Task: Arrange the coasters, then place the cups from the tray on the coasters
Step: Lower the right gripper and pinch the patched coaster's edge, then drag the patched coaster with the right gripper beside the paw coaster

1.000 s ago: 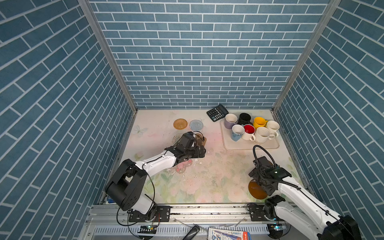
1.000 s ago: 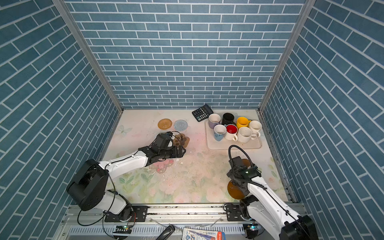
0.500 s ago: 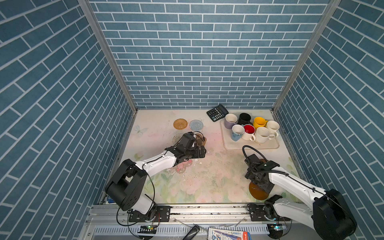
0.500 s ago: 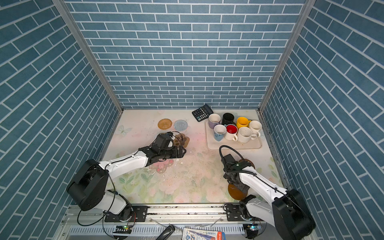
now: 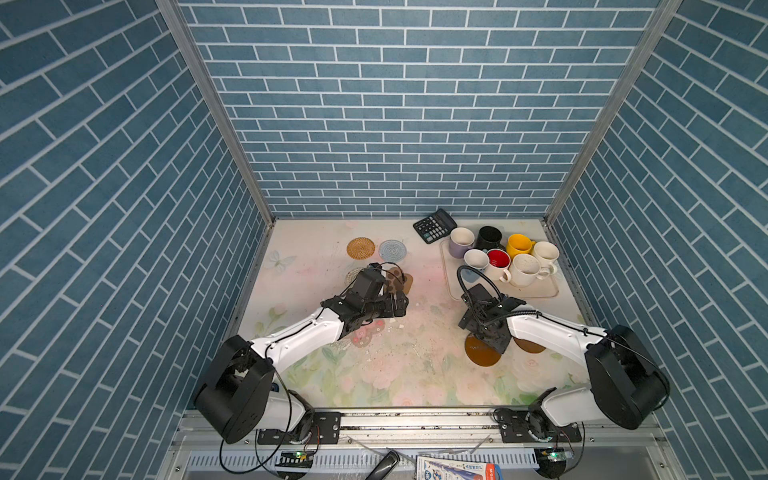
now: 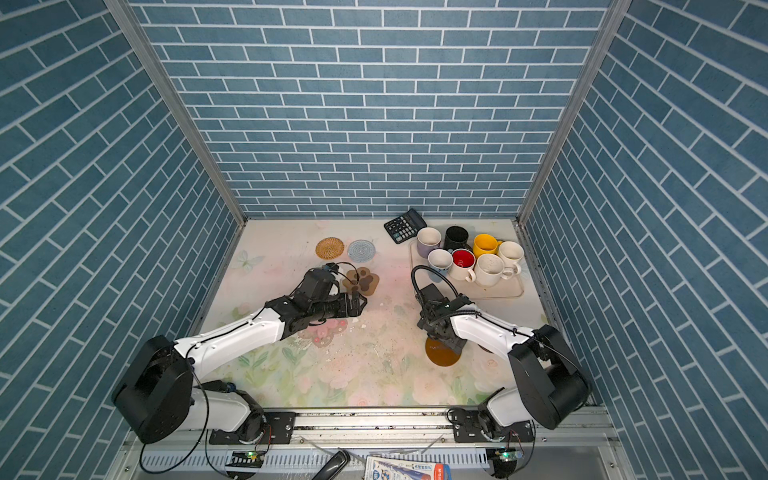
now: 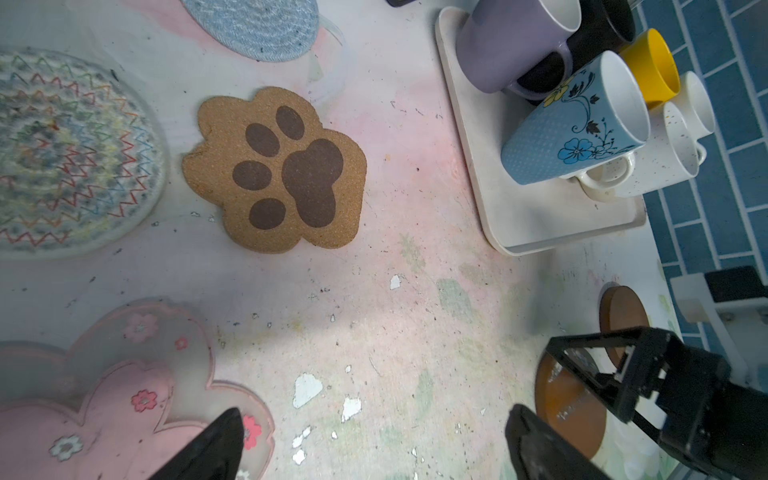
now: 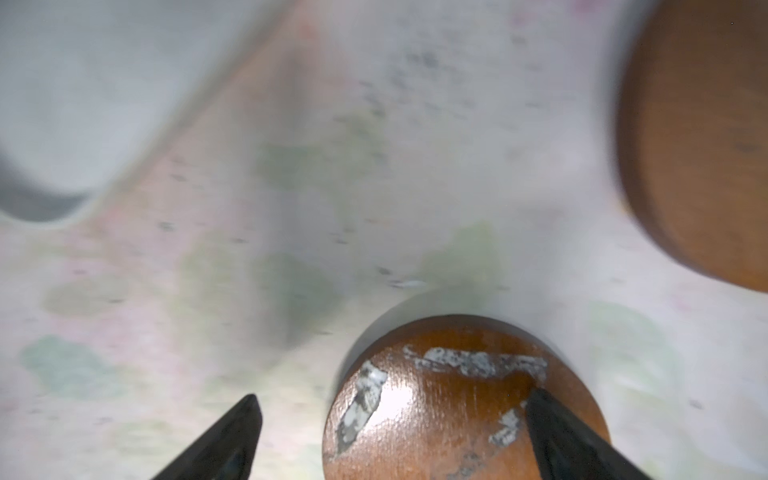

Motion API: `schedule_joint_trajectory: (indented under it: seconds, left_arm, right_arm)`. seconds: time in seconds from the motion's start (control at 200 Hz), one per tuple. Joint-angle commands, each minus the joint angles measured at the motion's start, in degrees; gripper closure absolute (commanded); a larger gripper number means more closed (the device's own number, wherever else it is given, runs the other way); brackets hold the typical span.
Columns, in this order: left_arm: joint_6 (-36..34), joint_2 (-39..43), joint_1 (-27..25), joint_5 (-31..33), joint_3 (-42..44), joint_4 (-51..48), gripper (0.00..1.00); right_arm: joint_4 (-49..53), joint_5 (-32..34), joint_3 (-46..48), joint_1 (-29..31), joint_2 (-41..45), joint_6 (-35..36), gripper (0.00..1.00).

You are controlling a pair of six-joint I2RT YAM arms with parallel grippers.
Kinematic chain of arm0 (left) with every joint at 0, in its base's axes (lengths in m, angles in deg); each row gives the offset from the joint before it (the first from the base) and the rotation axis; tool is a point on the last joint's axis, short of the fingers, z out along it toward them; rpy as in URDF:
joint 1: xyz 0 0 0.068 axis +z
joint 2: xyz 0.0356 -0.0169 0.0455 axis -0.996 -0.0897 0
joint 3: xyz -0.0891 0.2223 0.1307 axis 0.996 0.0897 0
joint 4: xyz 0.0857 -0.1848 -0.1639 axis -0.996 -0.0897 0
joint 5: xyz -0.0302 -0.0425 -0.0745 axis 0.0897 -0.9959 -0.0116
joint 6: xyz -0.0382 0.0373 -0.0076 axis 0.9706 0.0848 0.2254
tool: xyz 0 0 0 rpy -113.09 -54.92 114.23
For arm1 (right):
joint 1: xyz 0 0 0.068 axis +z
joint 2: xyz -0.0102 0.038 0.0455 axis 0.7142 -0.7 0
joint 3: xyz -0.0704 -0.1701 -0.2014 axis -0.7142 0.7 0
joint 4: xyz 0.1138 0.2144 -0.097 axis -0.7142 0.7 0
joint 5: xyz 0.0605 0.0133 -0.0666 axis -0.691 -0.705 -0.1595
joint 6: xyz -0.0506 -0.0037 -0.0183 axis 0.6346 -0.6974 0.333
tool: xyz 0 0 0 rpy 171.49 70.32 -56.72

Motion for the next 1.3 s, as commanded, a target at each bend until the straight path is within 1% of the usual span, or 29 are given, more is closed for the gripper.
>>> schedule_joint_trajectory:
  seconds: [0.0,0.15,0.275,0.4,0.54,0.655,0.76,0.815,0.895,0.95,0.96,0.975,0.98,0.985,0.99,1.0,1.005,1.02,1.035,1.04,1.05,1.065,1.07,1.295]
  left_arm:
    - [0.3,2.8,1.2,0.6,2.3,-2.4,0.01]
    - [-0.5,6.4,2.1,2.1,3.0,-5.9,0.01]
    - [-0.9,8.2,2.2,3.3,2.8,-8.2,0.01]
    - [-1.3,9.3,2.3,4.2,2.0,-10.3,0.01]
    - [-1.6,9.7,2.3,4.5,0.9,-11.8,0.01]
    - [-1.7,9.5,2.3,4.5,0.3,-12.3,0.01]
    - [-1.7,9.1,2.3,4.1,0.4,-12.2,0.01]
    - [-1.7,9.0,2.3,4.1,0.7,-11.9,0.01]
    - [-1.5,8.6,2.3,4.0,1.0,-11.6,0.01]
    - [-1.3,8.3,2.3,3.8,1.0,-11.6,0.01]
    - [-1.3,8.2,2.3,3.8,1.1,-11.5,0.01]
    - [-1.2,8.1,2.3,3.7,1.1,-11.5,0.01]
    - [-1.3,8.1,2.3,3.7,1.1,-11.5,0.01]
    - [-1.3,8.1,2.3,3.7,1.2,-11.4,0.01]
    - [-1.2,8.1,2.3,3.7,1.1,-11.4,0.01]
    - [-1.1,8.1,2.3,3.7,1.1,-11.4,0.01]
    - [-1.1,8.1,2.3,3.7,1.2,-11.4,0.01]
    - [-1.1,8.0,2.3,3.6,1.2,-11.3,0.01]
    - [-1.0,8.0,2.3,3.6,1.2,-11.3,0.01]
    - [-1.1,8.0,2.3,3.6,1.3,-11.2,0.01]
    - [-1.0,8.0,2.3,3.6,1.3,-11.2,0.01]
    - [-1.0,7.9,2.3,3.7,1.3,-11.2,0.01]
    - [-0.9,7.9,2.3,3.7,1.3,-11.2,0.01]
    - [-0.6,8.2,2.3,4.4,2.3,-10.9,0.01]
  right_arm:
    - [-7.0,-4.6,-2.5,1.2,-4.4,-0.1,0.01]
    - [-9.8,-7.2,-6.5,1.6,-6.6,4.4,0.01]
    - [-9.0,-8.1,-9.0,1.6,-5.3,8.9,0.01]
    - [-5.6,-8.3,-10.6,1.5,-2.1,14.0,0.01]
    - [0.6,-8.3,-10.7,1.2,2.2,19.8,0.02]
    - [5.5,-7.8,-9.2,0.7,5.4,23.3,0.07]
    - [8.0,-7.0,-6.7,0.2,8.2,26.5,0.17]
    - [8.0,-8.1,-5.3,0.1,8.9,28.2,0.3]
    - [7.8,-9.3,-4.0,-0.1,8.5,29.9,0.44]
    - [7.2,-9.8,-3.3,-0.1,7.9,30.6,0.6]
    - [7.2,-9.8,-3.2,-0.2,7.9,30.7,0.61]
    - [6.9,-10.0,-3.0,-0.3,7.6,30.9,0.68]
    - [6.9,-10.0,-3.0,-0.3,7.6,30.9,0.68]
    - [6.8,-10.0,-2.9,-0.3,7.6,30.9,0.7]
    - [6.6,-10.1,-2.8,-0.3,7.4,31.0,0.74]
    - [6.4,-10.2,-2.7,-0.4,7.2,31.1,0.78]
    - [6.4,-10.2,-2.7,-0.4,7.2,31.1,0.78]
    - [6.0,-10.4,-2.6,-0.5,6.8,31.2,0.86]
    - [5.7,-10.6,-2.5,-0.7,6.5,31.4,0.91]
    - [5.7,-10.6,-2.5,-0.7,6.5,31.4,0.91]
    - [5.5,-10.7,-2.4,-0.7,6.1,31.5,0.95]
    - [5.3,-10.8,-2.5,-0.7,5.9,31.6,0.97]
    - [5.1,-11.0,-2.5,-0.7,5.6,31.7,1.0]
    - [1.1,-13.6,-4.0,-0.8,-1.0,33.4,1.0]
